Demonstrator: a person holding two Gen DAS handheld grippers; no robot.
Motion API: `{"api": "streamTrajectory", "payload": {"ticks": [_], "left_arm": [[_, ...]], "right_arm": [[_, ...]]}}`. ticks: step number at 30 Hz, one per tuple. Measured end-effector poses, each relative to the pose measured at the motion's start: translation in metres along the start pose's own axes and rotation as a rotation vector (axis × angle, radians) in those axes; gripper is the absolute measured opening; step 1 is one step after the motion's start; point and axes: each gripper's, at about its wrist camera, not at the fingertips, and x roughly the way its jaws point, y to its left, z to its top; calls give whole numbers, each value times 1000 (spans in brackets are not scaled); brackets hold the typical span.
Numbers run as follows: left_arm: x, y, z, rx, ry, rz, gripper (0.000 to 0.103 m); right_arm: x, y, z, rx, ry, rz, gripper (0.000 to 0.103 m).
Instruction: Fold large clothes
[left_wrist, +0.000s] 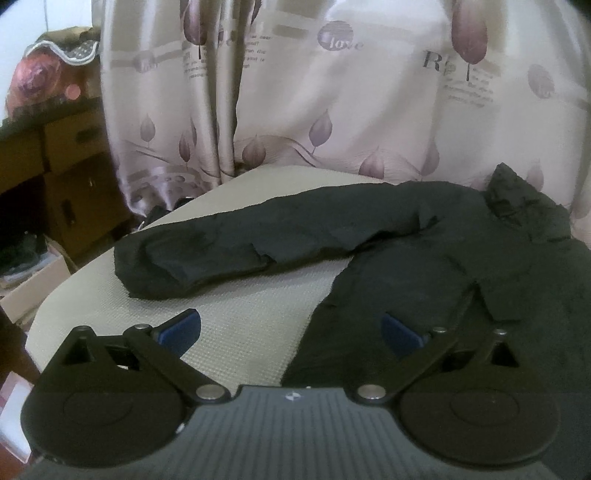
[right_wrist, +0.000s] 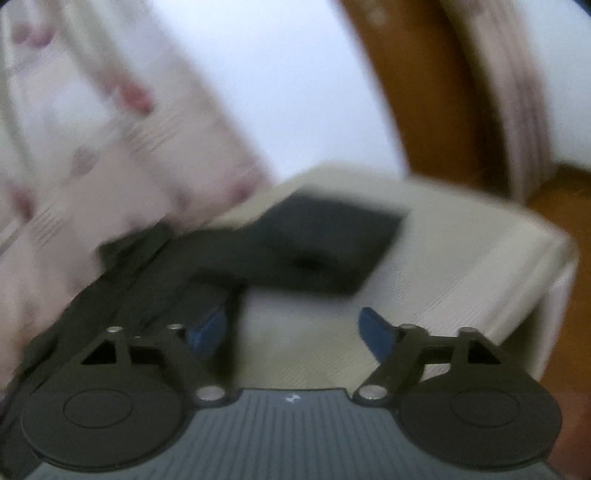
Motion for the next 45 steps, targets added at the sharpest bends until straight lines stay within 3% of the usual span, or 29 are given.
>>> {"api": "streamTrajectory", "payload": {"ticks": [10, 12, 15, 16, 17, 19, 28, 30, 33, 34, 35, 37, 40, 45], "left_arm": [[22, 19, -10, 22, 212, -144, 98], [25, 20, -17, 20, 221, -151, 94], [22, 16, -23, 57, 197, -182, 71], [18, 11, -25, 90, 190, -199, 54], [14, 6, -26, 121, 187, -219, 38], [5, -1, -30, 157, 181, -223, 28], [-38, -3, -61, 166, 163, -237, 24], [-48, 1, -64, 162, 159, -253, 25], [-61, 6, -60, 175, 115, -227, 41], [-69, 9, -55, 169, 92, -217, 60], [-76, 12, -48, 156, 67, -215, 82], [-95, 17, -35, 109, -17, -210, 99], [-115, 7, -17, 84, -109, -231, 103], [-116, -33, -2, 50, -58, -327, 103]], "right_arm": [[20, 34, -39, -88, 192, 88, 87], [18, 39, -49, -148, 199, 66, 65], [16, 48, -52, -222, 186, 56, 40], [17, 49, -51, -225, 191, 68, 28], [16, 49, -50, -229, 194, 74, 26], [16, 51, -48, -247, 195, 68, 25], [12, 36, -41, -213, 208, 46, 21], [12, 33, -39, -199, 217, 43, 21], [5, 25, -27, -128, 177, 31, 30], [-2, 23, -20, -118, 130, 14, 37], [-6, 23, -14, -120, 88, -12, 56], [-14, 21, 3, -140, -17, -72, 81], [-5, 24, 25, -197, -92, -184, 83], [40, 32, 51, -325, -142, -335, 83]]}}
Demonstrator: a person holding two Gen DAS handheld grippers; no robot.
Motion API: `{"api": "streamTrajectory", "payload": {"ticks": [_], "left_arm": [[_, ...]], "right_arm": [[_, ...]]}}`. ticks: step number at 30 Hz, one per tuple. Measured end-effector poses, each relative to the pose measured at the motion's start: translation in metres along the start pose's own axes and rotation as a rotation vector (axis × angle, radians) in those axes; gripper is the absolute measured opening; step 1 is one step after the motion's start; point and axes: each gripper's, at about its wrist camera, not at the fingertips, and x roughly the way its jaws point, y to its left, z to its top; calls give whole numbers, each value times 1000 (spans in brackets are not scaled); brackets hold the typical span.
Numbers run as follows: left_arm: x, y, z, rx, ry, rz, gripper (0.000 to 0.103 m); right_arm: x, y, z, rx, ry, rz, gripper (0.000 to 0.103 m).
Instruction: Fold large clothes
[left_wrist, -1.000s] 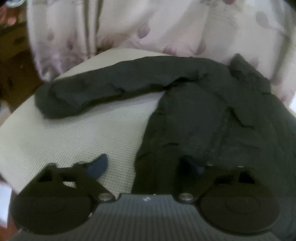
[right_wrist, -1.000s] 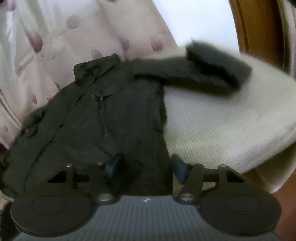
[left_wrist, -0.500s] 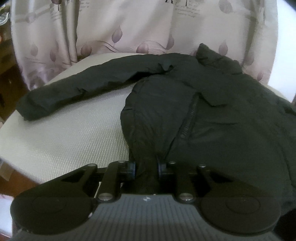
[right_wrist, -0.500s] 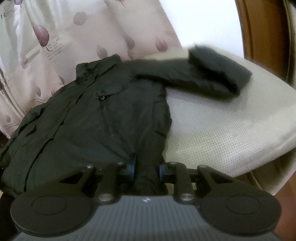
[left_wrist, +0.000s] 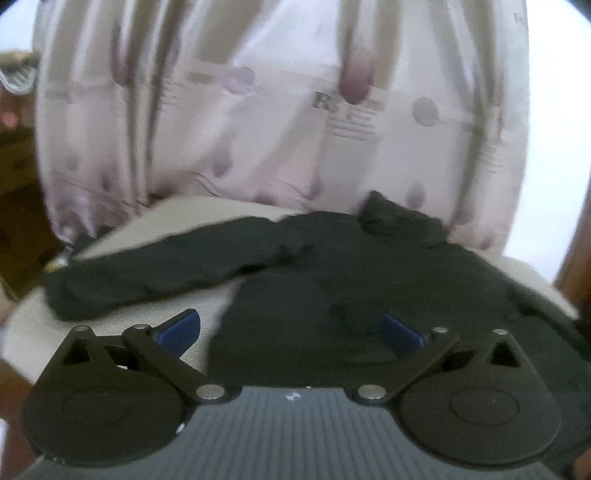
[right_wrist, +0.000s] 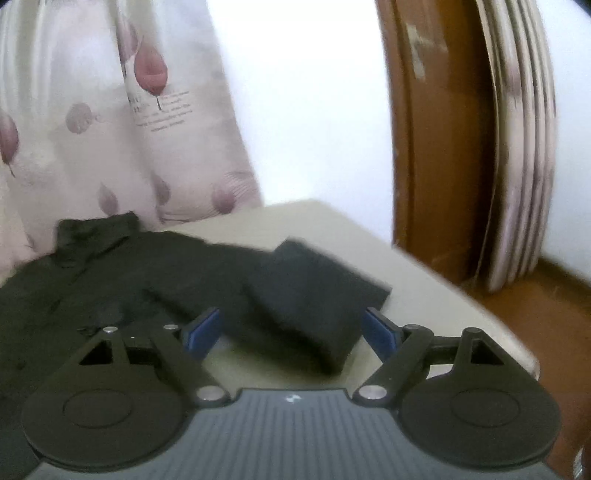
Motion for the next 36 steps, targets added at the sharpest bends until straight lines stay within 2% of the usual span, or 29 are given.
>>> {"api": "streamTrajectory", "payload": {"ticks": [2, 5, 7, 8, 9, 10, 11, 13, 15, 17, 19, 22, 25, 28, 30, 31, 33, 34, 35, 36], "left_arm": [[8, -13, 2, -14, 24, -33, 103], [19, -32, 0, -15, 45, -72, 103], [22, -39, -4, 2, 49, -82, 103], [25, -43, -5, 12, 53, -88, 103], [28, -47, -5, 24, 59, -92, 103], [29, -49, -7, 38, 63, -95, 103], [31, -52, -7, 49, 64, -96, 103], [33, -54, -7, 63, 60, -99, 103], [33, -53, -7, 64, 57, -107, 103], [37, -54, -7, 63, 66, -108, 103], [40, -52, -8, 52, 76, -111, 103], [44, -50, -10, 29, 96, -116, 103], [49, -48, -11, 14, 118, -114, 103], [51, -47, -13, 16, 133, -101, 103], [50, -44, -15, 13, 138, -93, 103], [50, -43, -16, 12, 140, -91, 103], [52, -40, -16, 7, 151, -87, 103], [53, -39, -17, 4, 158, -86, 103], [55, -38, -17, -1, 165, -86, 103], [57, -37, -17, -9, 173, -88, 103]], "right_arm": [[19, 8, 0, -58, 6, -31, 83], [52, 14, -3, -112, 61, -78, 83], [67, 12, -6, -128, 93, -72, 82], [76, 9, -7, -117, 111, -77, 77], [81, 4, -7, -98, 122, -70, 65], [87, -3, -6, -65, 150, -59, 37], [90, -11, -4, -23, 164, -58, 33], [86, -28, 2, 102, 149, -36, 33], [76, -43, 7, 225, 107, -4, 37], [72, -52, 7, 287, 120, -20, 70], [63, -51, 5, 264, 112, -7, 77], [55, -32, 3, 127, 84, -46, 92], [61, -17, 2, 21, 82, -97, 94], [81, -20, -1, 26, 139, -166, 93], [89, -24, -3, 32, 136, -191, 93], [90, -25, -3, 24, 126, -204, 90], [92, -27, -4, 17, 119, -209, 73], [95, -29, -5, 21, 131, -199, 48], [97, -32, -6, 31, 149, -200, 30], [99, -40, -7, 73, 164, -195, 25]]}}
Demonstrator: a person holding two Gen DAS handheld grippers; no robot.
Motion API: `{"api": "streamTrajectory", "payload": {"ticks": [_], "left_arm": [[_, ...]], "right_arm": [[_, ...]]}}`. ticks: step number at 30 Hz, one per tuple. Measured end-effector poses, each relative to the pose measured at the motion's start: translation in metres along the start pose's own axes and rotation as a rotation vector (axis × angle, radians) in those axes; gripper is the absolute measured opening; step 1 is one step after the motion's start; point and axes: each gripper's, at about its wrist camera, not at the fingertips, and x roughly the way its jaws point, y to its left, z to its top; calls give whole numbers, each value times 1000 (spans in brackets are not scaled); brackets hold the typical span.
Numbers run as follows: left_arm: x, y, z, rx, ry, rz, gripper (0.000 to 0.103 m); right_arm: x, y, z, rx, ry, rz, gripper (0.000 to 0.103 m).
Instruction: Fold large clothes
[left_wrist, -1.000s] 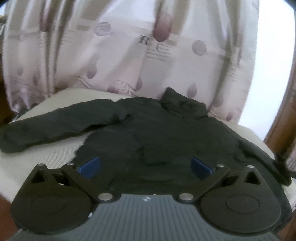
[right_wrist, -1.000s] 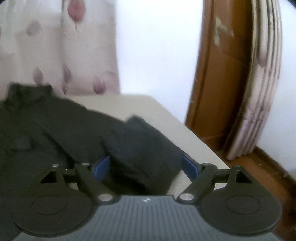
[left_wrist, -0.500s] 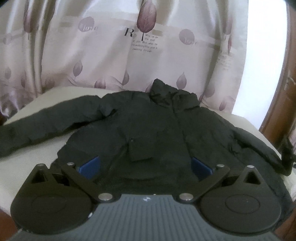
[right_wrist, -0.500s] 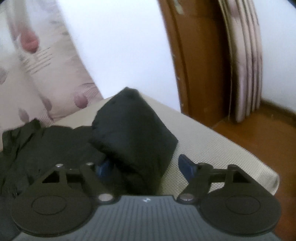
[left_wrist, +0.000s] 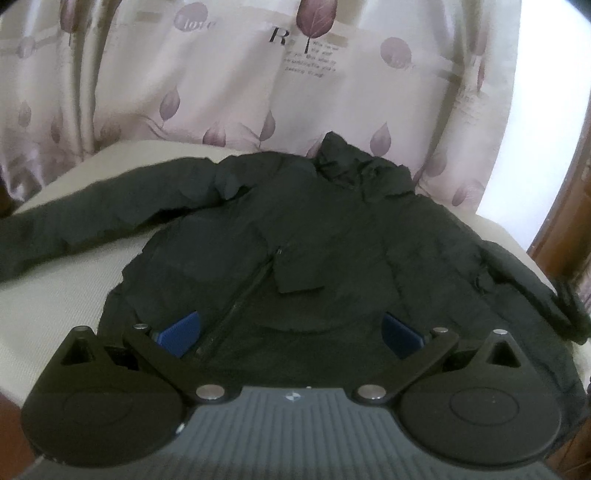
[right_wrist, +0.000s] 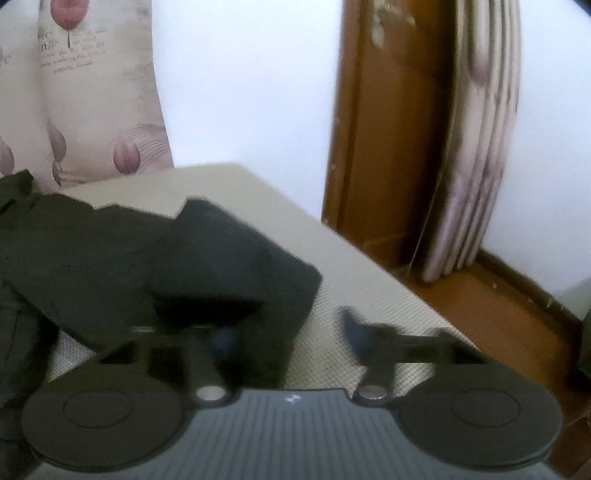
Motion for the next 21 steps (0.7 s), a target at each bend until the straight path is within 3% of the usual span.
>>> {"api": "streamTrajectory", "payload": {"ticks": [1, 3, 6, 9, 12, 15, 21], "left_arm": [[2, 1, 0, -8, 7, -3, 103], [3, 2, 1, -25, 12, -16, 103], [2, 3, 2, -27, -1, -23, 103], [2, 5, 2, -29, -5, -37, 103], [2, 8, 3, -44, -2, -50, 103], [3, 16, 4, -78, 3, -64, 103], [-2, 25, 6, -96, -21, -71, 103]], "right_arm": [[3, -8, 0, 54, 19, 12, 18], [12, -37, 4, 269, 76, 67, 16], [20, -83, 0, 736, 145, 231, 13], [12, -93, 11, 950, 125, 369, 13], [-4, -76, 42, 982, 78, 494, 13], [-23, -34, 83, 894, 26, 597, 13], [-53, 115, 147, 590, -13, 824, 13]]}}
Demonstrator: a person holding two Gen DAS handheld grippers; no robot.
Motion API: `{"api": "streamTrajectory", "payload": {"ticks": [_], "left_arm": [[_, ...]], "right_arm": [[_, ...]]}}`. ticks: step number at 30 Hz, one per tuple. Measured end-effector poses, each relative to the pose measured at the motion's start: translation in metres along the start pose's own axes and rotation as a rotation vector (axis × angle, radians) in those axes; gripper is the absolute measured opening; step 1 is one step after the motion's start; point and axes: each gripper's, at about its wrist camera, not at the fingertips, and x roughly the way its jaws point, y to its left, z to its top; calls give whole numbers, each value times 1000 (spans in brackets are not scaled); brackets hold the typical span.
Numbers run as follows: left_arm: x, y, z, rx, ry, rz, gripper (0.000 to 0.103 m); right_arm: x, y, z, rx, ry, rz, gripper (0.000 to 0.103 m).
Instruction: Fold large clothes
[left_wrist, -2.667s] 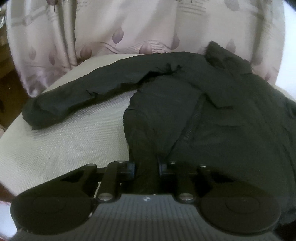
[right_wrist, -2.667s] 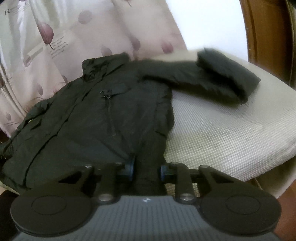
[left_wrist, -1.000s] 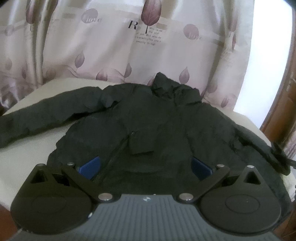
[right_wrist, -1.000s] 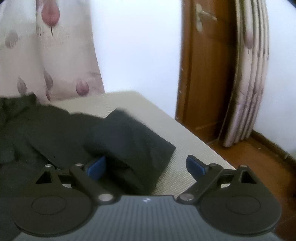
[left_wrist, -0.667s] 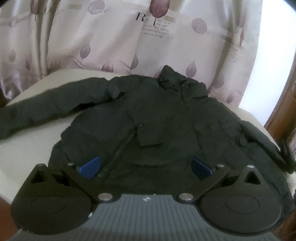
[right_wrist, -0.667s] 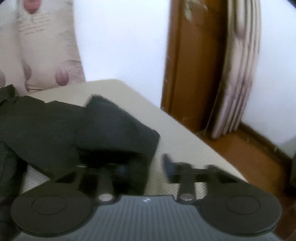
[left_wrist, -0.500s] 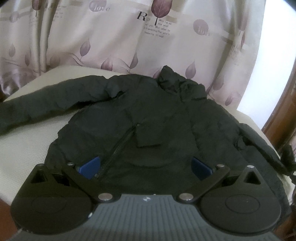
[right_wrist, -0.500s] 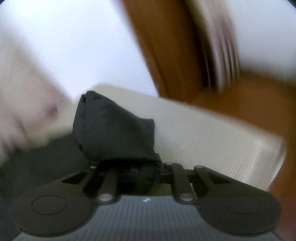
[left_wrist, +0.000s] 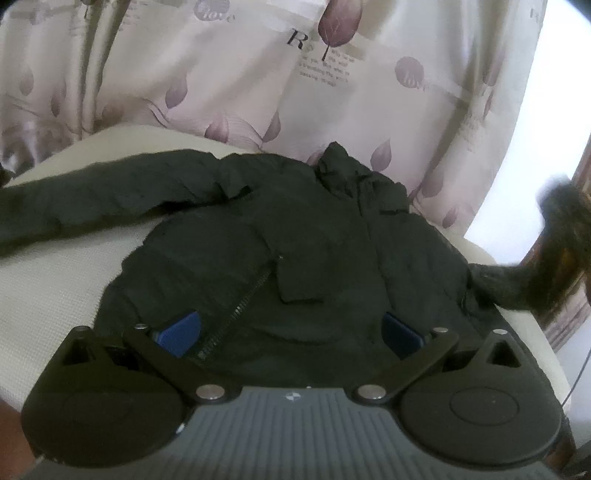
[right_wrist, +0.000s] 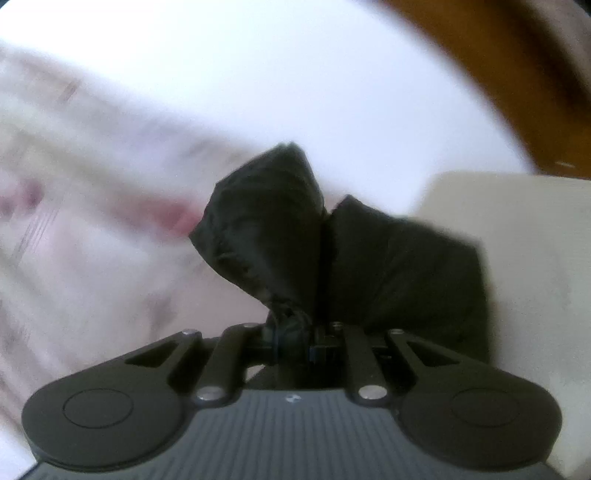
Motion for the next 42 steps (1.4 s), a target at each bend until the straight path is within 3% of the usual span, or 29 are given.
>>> {"api": "streamTrajectory", "payload": {"ticks": [4, 9, 13, 16, 21, 26, 27, 28, 29, 30, 31, 32, 35, 37, 39, 42], "left_arm": [[-3, 6, 1, 2, -8, -6, 103], [0, 15, -1, -1, 9, -10, 103], [5, 24, -4, -3, 25, 6, 103], [7, 31, -6, -24, 34, 11, 103], [12, 35, -8, -45, 56, 17, 103], [14, 28, -6, -37, 56, 13, 103], [13, 26, -6, -30, 54, 14, 103], [13, 23, -5, -21, 53, 17, 103], [12, 20, -5, -14, 49, 19, 103], [9, 18, -4, -6, 38, 18, 103], [6, 16, -4, 2, 26, 18, 103], [2, 15, -4, 13, 14, 21, 103], [-5, 12, -4, 38, -2, 26, 103], [-8, 14, -4, 37, 0, 27, 103], [-13, 20, -5, 24, -15, 35, 103], [-22, 32, -5, -15, -50, 50, 103]], "right_arm": [[68, 60, -48, -132, 104, 118, 13], [138, 110, -142, -298, 263, 188, 13], [171, 129, -217, -529, 360, 144, 13], [184, 129, -255, -681, 406, 85, 13], [187, 124, -292, -926, 425, 23, 13], [198, 135, -305, -1065, 382, 54, 15], [202, 134, -308, -1088, 401, 45, 16], [208, 133, -307, -1084, 456, 33, 28], [206, 131, -306, -1066, 505, 14, 47], [199, 129, -303, -1045, 522, 0, 60], [188, 128, -301, -1028, 515, 2, 79], [171, 126, -292, -999, 503, 13, 84], [107, 112, -259, -854, 563, 60, 85], [63, 98, -243, -835, 616, 73, 85], [9, 78, -231, -898, 638, 20, 85], [-68, 37, -215, -1000, 598, -109, 87]]}}
